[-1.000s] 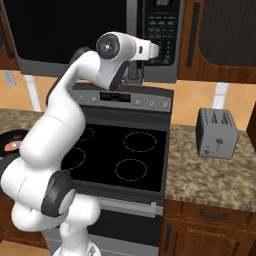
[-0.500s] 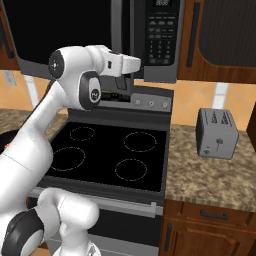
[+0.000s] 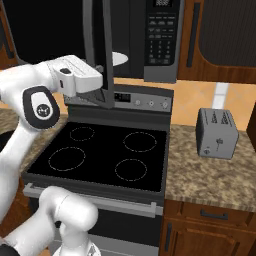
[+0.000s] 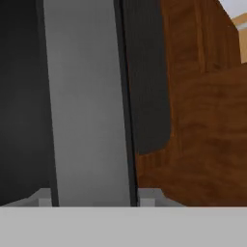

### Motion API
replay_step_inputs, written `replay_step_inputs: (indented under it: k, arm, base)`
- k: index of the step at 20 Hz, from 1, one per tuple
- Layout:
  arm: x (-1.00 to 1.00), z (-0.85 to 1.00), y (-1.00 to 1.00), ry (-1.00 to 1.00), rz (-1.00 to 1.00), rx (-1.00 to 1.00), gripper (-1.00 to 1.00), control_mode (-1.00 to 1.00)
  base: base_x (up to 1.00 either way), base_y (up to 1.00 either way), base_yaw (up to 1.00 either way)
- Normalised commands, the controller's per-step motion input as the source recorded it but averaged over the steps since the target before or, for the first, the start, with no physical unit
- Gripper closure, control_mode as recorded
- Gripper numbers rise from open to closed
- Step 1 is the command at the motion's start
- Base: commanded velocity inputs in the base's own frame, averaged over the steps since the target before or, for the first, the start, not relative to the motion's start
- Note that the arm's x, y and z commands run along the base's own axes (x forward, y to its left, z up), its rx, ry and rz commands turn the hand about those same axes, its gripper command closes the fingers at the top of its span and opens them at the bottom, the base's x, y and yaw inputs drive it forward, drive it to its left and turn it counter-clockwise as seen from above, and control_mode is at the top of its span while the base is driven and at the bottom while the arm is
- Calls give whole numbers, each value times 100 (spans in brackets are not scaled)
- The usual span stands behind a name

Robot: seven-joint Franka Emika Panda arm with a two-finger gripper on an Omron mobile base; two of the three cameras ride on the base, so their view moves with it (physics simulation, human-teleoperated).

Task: Open the microwave, place the bowl with waffle inside the microwave, then close the microwave door and turn it on.

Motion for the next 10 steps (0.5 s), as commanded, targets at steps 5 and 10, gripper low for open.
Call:
replay_step_inputs:
  k: [5, 10]
  arm:
    - [-100, 0, 54, -10, -16, -7, 100, -100]
    - [-100, -5, 69, -6, -13, -9, 100, -100]
  base:
    - [0, 0, 0]
    - [0, 0, 0]
